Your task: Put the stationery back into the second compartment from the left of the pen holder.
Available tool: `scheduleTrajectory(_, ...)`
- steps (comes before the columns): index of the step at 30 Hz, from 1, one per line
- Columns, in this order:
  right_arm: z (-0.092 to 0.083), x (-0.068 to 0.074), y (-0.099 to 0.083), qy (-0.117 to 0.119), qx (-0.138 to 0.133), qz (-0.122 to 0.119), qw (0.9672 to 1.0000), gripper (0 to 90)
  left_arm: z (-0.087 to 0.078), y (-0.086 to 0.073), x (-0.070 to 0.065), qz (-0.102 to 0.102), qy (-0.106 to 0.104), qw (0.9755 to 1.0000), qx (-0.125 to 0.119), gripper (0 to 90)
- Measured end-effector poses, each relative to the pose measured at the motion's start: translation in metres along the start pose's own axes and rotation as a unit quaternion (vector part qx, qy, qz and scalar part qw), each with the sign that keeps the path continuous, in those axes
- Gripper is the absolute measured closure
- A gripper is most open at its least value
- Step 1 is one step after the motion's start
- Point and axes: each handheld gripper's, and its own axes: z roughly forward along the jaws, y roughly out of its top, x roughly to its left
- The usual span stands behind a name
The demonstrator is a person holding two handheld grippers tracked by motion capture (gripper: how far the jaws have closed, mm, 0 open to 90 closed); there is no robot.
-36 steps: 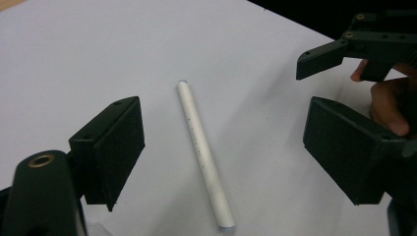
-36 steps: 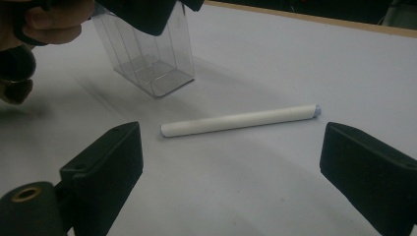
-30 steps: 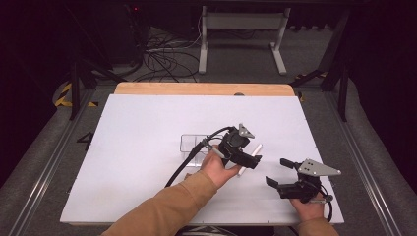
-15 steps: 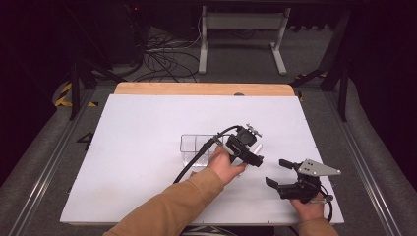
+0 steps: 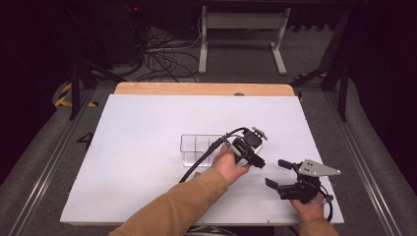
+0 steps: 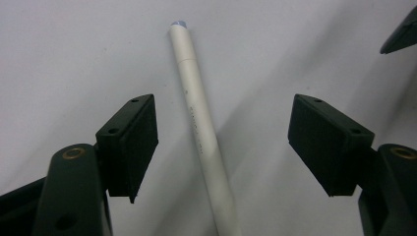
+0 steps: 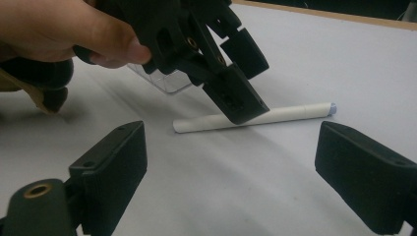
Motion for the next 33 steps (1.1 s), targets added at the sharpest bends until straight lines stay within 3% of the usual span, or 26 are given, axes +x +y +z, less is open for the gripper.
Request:
scheduleTrajectory(15, 0.000, 0.000, 0.000, 0.006, -0.001, -0.002, 1.0000, 13.4, 0.019, 0.005, 0.004, -0.021, 0.016, 0.9994, 0.021, 40.2)
scheduleTrajectory(28, 0.000, 0.000, 0.000, 0.008, -0.002, -0.004, 1.0000, 13.5, 0.025, 0.006, 0.002, -0.030, 0.029, 0.9985, 0.035, 55.5)
scheduleTrajectory(33, 0.000, 0.000, 0.000, 0.008, -0.001, -0.004, 1.0000, 13.5, 0.027, 0.006, 0.000, -0.024, 0.033, 0.9984, 0.039, 60.4)
